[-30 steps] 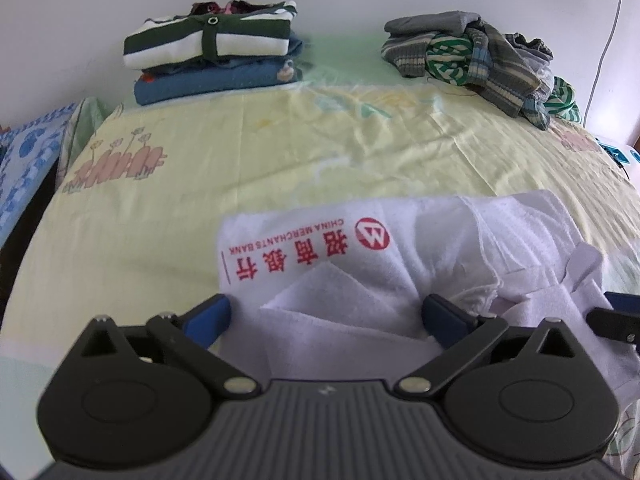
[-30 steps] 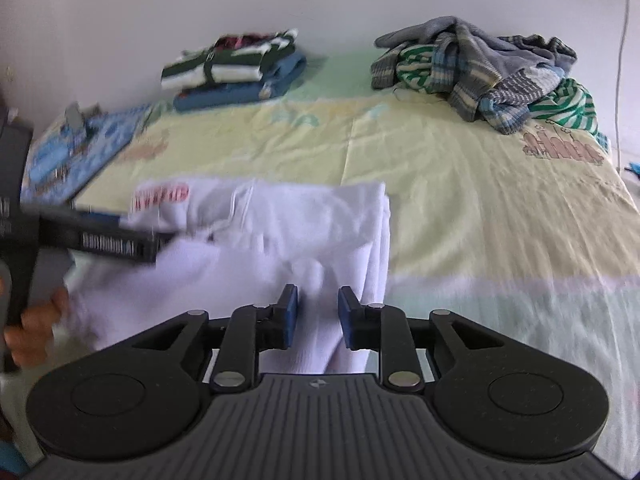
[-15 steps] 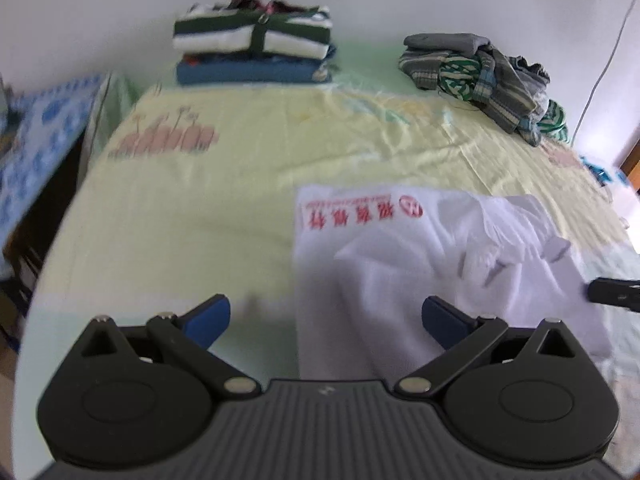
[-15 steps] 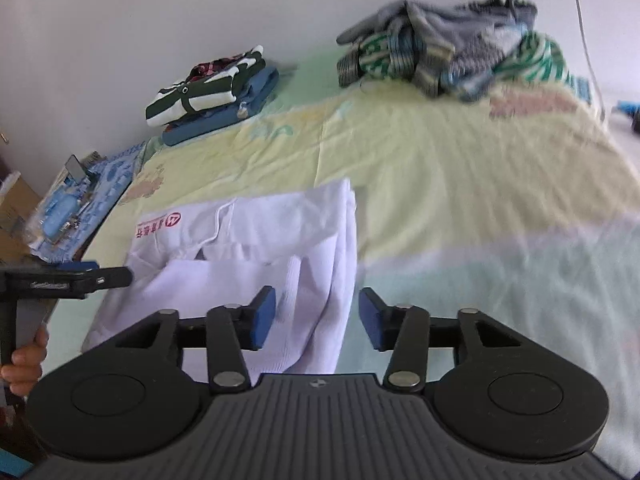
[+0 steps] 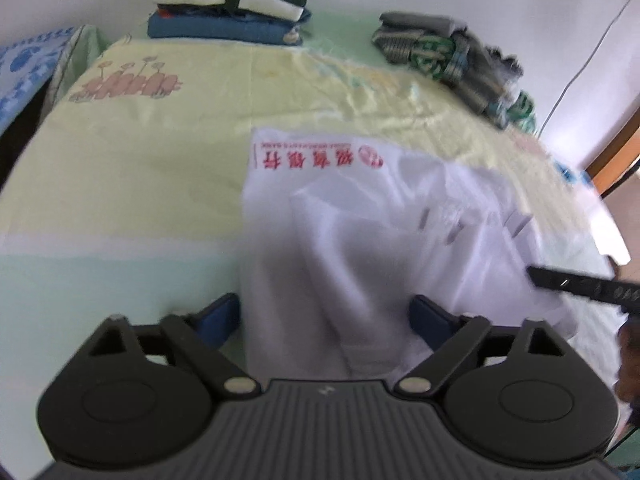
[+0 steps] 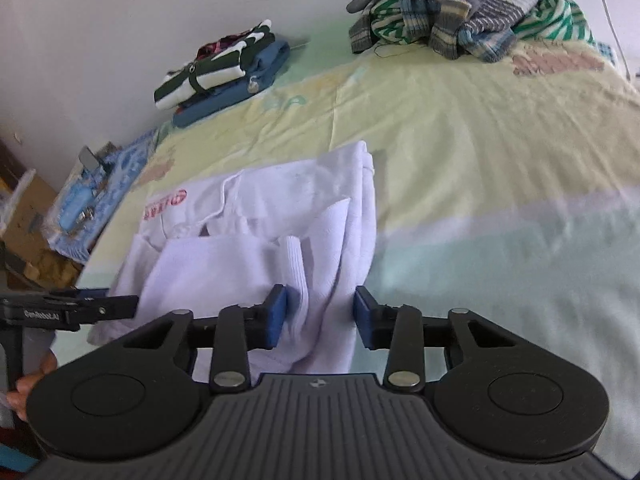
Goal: Fold clothes
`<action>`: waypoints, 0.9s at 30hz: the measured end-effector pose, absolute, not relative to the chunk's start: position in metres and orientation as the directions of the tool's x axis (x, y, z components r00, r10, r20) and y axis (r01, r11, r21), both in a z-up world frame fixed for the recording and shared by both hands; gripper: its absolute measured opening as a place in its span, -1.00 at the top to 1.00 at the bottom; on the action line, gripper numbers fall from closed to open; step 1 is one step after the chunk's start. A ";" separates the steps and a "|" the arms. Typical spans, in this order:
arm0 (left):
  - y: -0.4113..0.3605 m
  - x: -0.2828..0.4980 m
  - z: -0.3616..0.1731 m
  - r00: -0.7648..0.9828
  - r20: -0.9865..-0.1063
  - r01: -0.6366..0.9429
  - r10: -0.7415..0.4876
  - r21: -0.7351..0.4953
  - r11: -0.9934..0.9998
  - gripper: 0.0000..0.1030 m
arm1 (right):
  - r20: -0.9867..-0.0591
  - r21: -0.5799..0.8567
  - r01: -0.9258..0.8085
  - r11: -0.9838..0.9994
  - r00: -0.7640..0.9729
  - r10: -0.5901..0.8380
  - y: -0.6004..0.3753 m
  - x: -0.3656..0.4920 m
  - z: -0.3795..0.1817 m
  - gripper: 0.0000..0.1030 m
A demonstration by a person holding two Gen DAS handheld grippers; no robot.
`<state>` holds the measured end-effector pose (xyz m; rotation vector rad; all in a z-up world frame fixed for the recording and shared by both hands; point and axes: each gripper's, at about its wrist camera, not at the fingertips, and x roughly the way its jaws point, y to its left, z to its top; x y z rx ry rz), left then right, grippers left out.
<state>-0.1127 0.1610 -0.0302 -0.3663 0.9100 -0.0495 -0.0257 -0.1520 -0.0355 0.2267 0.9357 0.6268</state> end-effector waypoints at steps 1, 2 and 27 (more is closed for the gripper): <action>0.164 -0.112 -0.031 0.626 -0.749 -0.117 -0.216 -0.364 0.924 -0.79 | -0.679 0.449 -0.400 0.799 0.429 0.596 -0.152 -0.025 -0.036 0.31; 0.166 -0.112 -0.032 0.633 -0.738 -0.124 -0.234 -0.395 0.910 -0.85 | -0.678 0.455 -0.397 0.797 0.425 0.599 -0.152 -0.025 -0.036 0.32; 0.160 -0.113 -0.035 0.675 -0.700 -0.127 -0.234 -0.422 0.898 -0.57 | -0.699 0.436 -0.422 0.795 0.398 0.595 -0.148 -0.027 -0.032 0.43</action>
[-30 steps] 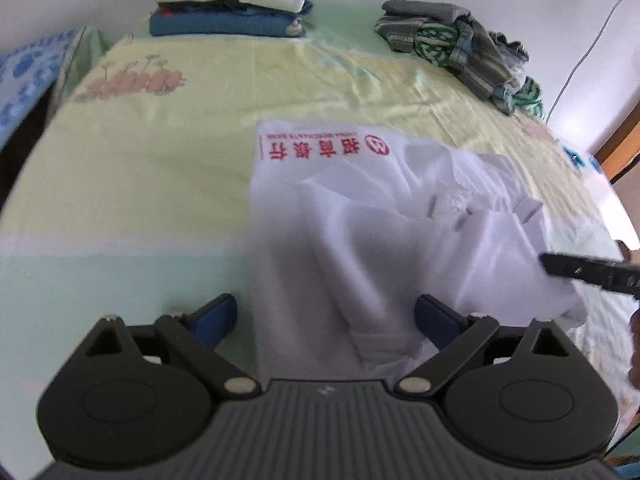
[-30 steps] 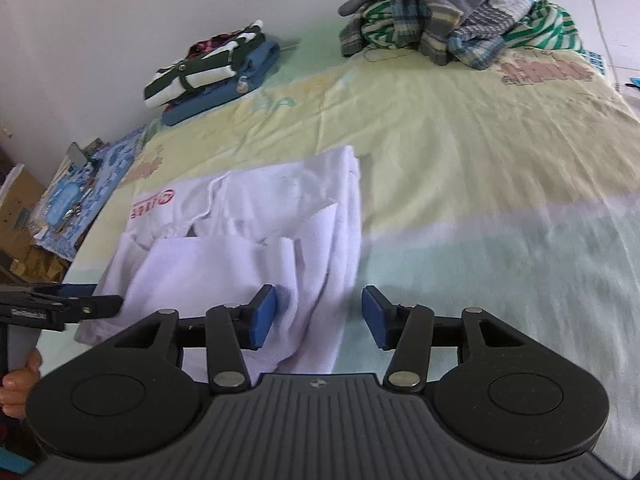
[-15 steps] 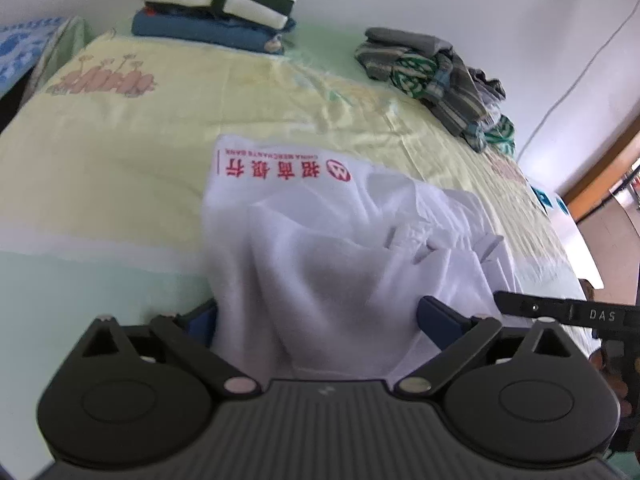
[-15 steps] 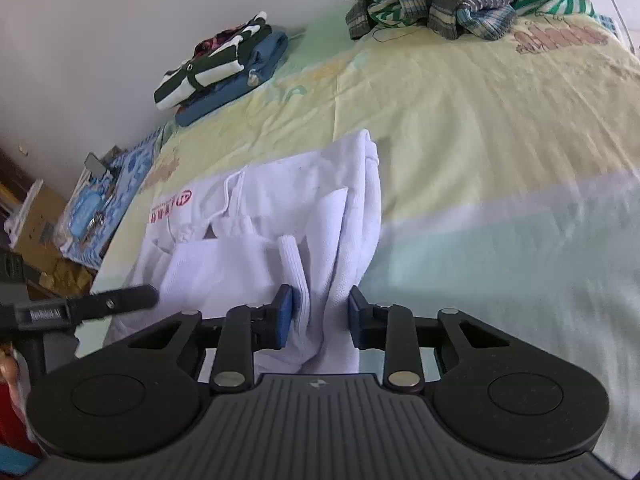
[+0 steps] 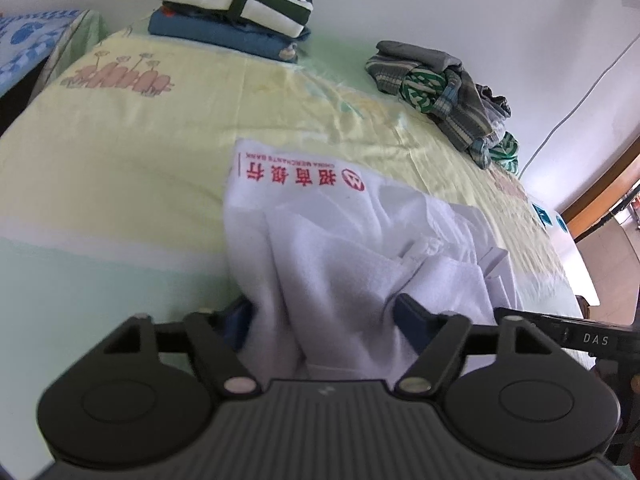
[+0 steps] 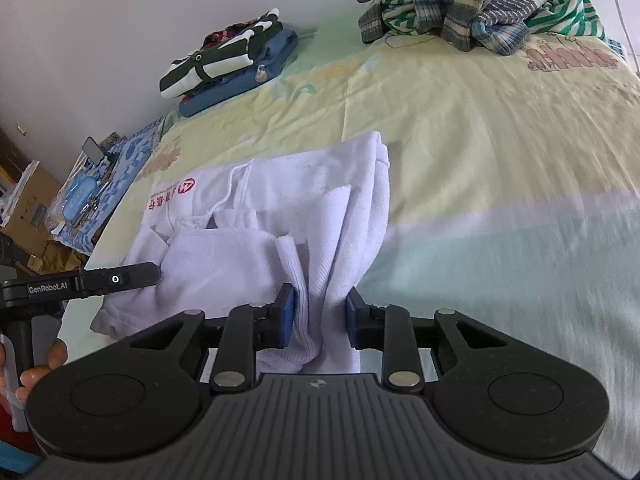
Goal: Fold clothes
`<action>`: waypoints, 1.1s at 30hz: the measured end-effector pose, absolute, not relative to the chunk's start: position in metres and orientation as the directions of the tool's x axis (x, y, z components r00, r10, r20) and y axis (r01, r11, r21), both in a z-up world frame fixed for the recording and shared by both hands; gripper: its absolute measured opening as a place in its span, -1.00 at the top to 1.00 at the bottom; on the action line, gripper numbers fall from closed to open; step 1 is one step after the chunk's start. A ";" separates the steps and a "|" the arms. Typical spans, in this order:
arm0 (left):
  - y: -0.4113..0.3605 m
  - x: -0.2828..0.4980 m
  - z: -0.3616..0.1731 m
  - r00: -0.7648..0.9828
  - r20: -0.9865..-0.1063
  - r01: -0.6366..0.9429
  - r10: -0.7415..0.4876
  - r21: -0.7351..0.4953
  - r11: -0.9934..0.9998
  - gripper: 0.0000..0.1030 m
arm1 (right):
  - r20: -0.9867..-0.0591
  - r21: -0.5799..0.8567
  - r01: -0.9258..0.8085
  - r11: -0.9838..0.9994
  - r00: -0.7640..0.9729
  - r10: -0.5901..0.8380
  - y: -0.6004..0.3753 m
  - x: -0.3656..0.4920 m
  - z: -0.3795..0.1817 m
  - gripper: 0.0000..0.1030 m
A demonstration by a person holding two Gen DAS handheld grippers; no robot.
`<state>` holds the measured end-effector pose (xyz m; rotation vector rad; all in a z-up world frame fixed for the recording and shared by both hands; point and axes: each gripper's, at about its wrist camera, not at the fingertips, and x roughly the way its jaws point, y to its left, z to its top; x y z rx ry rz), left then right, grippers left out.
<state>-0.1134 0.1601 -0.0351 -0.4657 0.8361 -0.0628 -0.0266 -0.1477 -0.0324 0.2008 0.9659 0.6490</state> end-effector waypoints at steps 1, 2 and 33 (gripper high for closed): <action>0.161 -0.114 -0.036 0.677 -0.695 -0.127 -0.242 -0.434 0.892 -0.63 | -0.696 0.446 -0.416 0.792 0.396 0.599 -0.149 -0.026 -0.033 0.43; 0.161 -0.114 -0.036 0.678 -0.692 -0.124 -0.249 -0.442 0.888 -0.67 | -0.694 0.452 -0.413 0.790 0.394 0.603 -0.150 -0.025 -0.033 0.42; 0.120 -0.100 -0.034 0.683 -0.720 -0.115 -0.121 -0.269 0.956 -0.59 | -0.674 0.463 -0.438 0.770 0.390 0.627 -0.143 -0.010 -0.035 0.26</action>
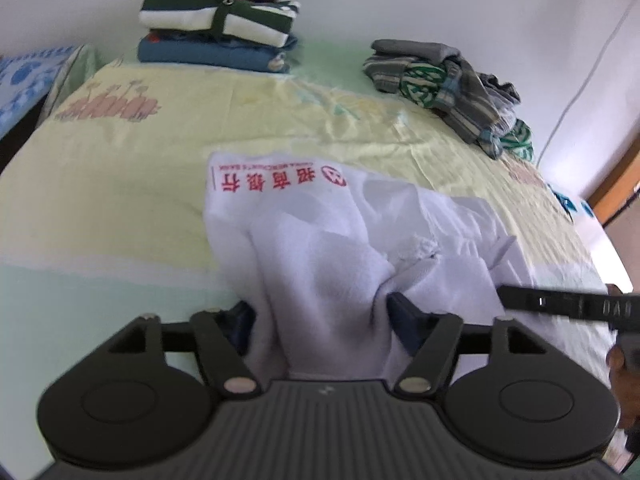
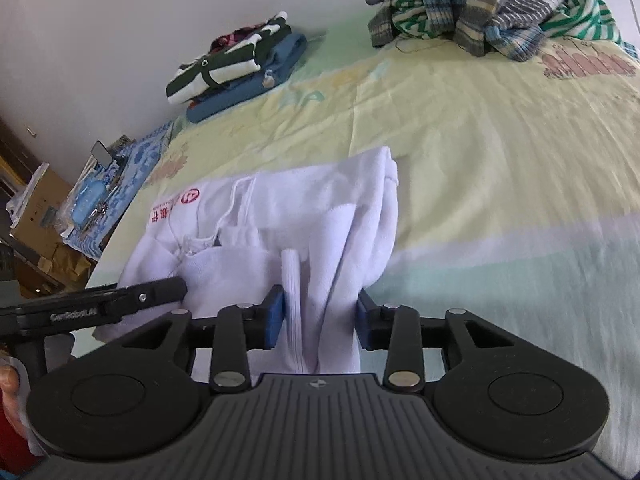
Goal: Fold clothes
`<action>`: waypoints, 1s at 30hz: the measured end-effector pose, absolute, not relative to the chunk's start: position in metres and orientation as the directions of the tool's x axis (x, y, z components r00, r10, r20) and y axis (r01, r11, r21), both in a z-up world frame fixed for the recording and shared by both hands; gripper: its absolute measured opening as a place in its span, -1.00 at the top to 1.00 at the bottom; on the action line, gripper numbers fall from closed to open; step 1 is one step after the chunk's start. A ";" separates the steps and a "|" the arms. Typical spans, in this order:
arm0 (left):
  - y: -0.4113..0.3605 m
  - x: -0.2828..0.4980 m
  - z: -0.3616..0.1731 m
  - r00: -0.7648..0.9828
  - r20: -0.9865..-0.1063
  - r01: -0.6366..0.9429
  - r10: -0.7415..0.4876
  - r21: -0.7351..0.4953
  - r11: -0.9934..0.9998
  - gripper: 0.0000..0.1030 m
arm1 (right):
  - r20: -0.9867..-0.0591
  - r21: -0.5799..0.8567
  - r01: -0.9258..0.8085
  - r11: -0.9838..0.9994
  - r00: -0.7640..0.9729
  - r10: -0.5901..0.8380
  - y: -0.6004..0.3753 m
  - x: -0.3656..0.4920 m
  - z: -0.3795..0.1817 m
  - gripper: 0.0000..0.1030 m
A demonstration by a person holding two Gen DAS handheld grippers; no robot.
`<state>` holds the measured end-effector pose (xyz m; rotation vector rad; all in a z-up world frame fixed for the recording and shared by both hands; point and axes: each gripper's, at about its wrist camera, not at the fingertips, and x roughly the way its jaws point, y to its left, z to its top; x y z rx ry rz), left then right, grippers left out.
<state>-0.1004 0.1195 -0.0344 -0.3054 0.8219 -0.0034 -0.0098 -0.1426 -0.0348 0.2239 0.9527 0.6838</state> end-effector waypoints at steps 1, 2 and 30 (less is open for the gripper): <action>0.119 -0.100 -0.035 0.684 -0.720 -0.112 -0.121 -0.266 0.957 -0.63 | -0.664 0.480 -0.428 0.766 0.394 0.636 -0.143 -0.008 -0.036 0.24; 0.119 -0.100 -0.035 0.686 -0.718 -0.117 -0.117 -0.267 0.956 -0.61 | -0.655 0.495 -0.419 0.761 0.396 0.644 -0.143 -0.006 -0.037 0.22; 0.094 -0.105 -0.015 0.693 -0.720 -0.114 -0.038 -0.161 0.980 0.16 | -0.639 0.529 -0.396 0.751 0.397 0.659 -0.147 -0.008 -0.027 0.59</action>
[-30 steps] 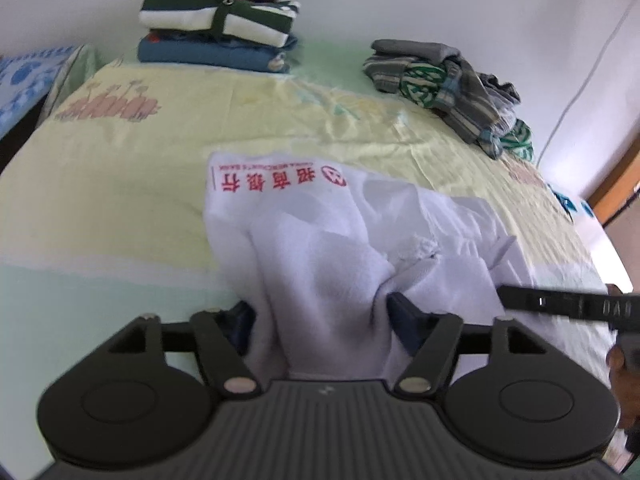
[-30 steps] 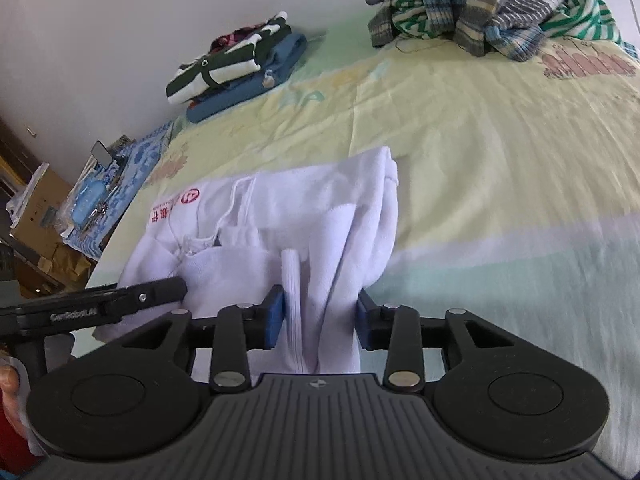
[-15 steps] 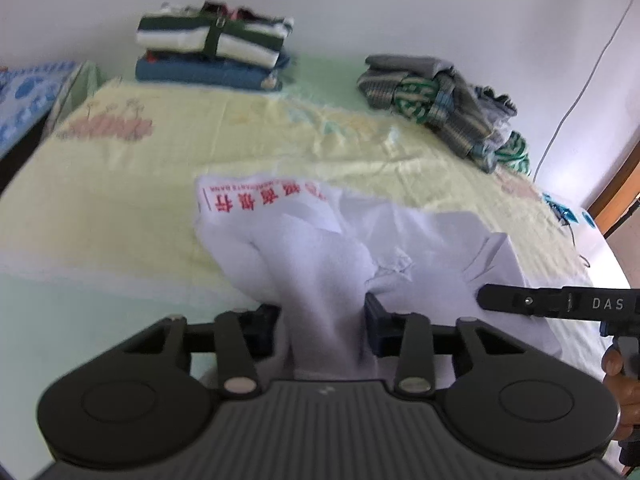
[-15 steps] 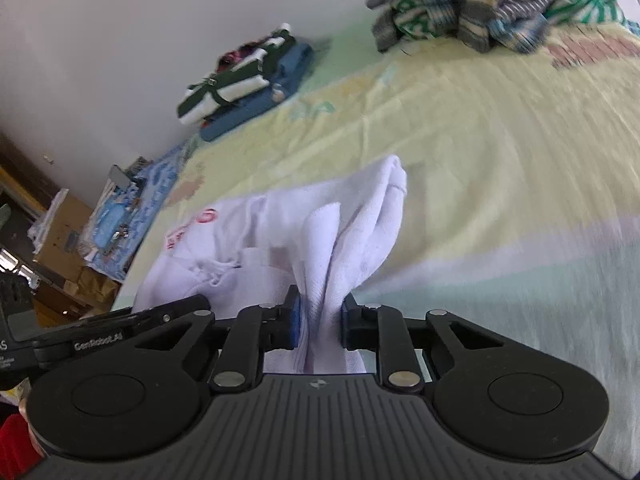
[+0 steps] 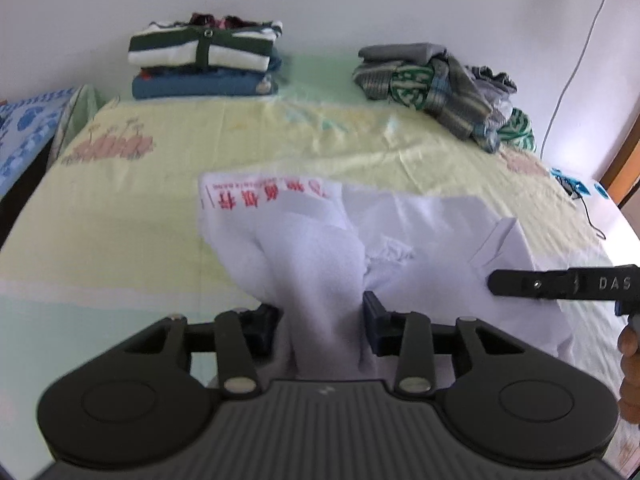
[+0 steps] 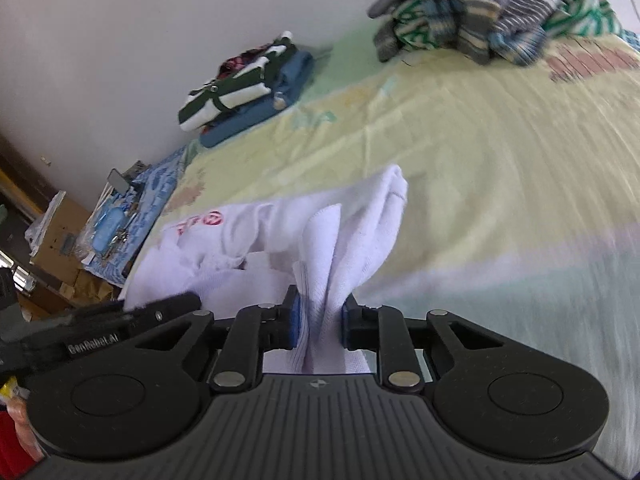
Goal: Fold clothes
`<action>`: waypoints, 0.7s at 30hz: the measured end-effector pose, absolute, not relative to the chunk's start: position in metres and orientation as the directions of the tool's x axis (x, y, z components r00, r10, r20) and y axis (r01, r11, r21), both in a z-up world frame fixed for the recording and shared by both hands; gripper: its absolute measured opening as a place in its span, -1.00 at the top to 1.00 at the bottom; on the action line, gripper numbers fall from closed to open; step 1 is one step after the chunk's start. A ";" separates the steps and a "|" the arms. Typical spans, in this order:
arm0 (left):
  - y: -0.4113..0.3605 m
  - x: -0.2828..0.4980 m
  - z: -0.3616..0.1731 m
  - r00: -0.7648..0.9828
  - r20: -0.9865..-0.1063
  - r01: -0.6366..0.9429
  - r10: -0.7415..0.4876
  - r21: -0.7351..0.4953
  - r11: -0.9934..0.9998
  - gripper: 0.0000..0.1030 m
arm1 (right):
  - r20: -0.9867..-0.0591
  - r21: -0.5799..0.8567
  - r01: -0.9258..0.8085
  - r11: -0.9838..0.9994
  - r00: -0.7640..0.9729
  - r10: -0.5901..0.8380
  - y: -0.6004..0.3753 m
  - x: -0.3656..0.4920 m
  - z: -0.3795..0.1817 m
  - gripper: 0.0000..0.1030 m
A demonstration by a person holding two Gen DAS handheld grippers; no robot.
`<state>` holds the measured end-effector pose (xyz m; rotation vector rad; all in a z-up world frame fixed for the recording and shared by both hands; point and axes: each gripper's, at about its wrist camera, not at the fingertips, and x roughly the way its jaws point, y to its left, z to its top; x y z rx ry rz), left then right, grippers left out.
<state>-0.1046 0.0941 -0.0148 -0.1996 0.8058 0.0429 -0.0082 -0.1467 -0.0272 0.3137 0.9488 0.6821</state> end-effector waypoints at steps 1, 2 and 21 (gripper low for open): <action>0.096 -0.105 -0.016 0.692 -0.721 -0.114 -0.042 -0.165 0.980 0.10 | -0.642 0.527 -0.392 0.754 0.397 0.656 -0.148 -0.009 -0.029 0.59; 0.098 -0.105 -0.017 0.690 -0.722 -0.114 -0.048 -0.174 0.978 0.08 | -0.644 0.525 -0.388 0.757 0.399 0.652 -0.148 -0.009 -0.031 0.57; 0.181 -0.050 0.044 0.637 -0.699 0.432 -0.324 -0.025 0.902 -0.77 | -0.757 0.499 -0.050 0.865 0.462 0.463 -0.175 -0.091 -0.013 0.05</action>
